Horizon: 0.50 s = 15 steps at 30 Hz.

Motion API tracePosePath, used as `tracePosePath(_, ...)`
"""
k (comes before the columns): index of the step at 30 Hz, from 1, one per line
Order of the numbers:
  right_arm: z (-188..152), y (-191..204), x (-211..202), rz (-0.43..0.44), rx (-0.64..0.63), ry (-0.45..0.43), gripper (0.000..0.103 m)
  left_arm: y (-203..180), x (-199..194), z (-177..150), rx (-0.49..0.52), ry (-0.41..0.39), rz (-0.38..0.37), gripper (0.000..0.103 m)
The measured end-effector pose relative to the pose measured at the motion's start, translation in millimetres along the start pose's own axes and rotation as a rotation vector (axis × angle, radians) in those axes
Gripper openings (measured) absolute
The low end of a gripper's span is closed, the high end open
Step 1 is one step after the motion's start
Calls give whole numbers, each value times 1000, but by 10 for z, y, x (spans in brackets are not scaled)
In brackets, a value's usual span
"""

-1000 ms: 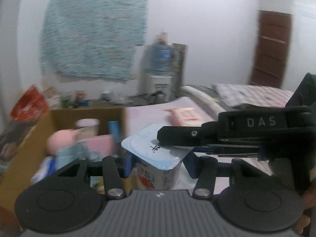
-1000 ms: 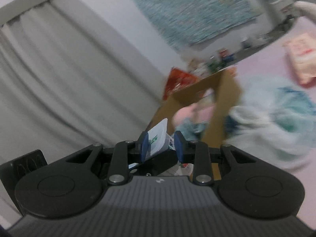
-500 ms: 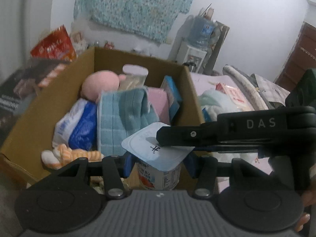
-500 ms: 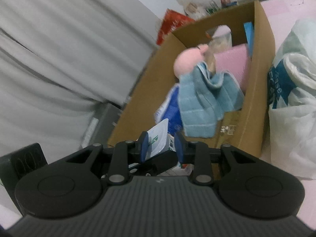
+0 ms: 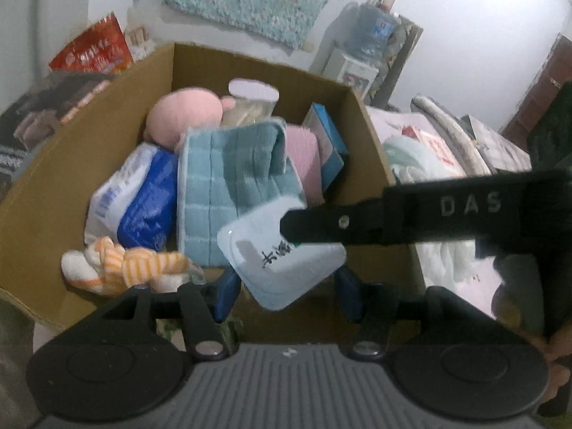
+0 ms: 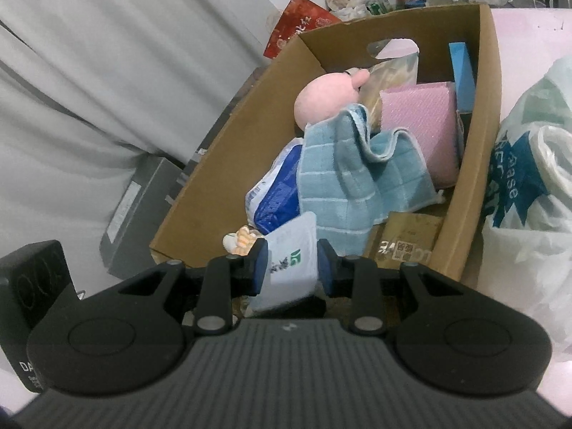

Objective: Organize soft objects
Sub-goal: 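Open the right gripper to drop the tub into the box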

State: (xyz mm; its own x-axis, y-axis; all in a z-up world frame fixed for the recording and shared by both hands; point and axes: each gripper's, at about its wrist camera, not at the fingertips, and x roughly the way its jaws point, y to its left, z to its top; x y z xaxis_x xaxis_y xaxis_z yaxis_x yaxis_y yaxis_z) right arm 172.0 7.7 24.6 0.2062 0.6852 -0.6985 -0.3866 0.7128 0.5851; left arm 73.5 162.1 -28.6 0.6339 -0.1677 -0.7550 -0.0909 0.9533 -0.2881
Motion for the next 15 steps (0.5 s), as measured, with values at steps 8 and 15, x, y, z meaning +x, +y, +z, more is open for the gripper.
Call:
tracePosePath(8, 41, -37, 25, -1, 10, -8, 31, 62, -46, -25, -24, 6, -21, 66)
tracePosePath(15, 45, -12, -110, 19, 16, -63, 35, 44, -230, -9, -18, -47, -24, 72)
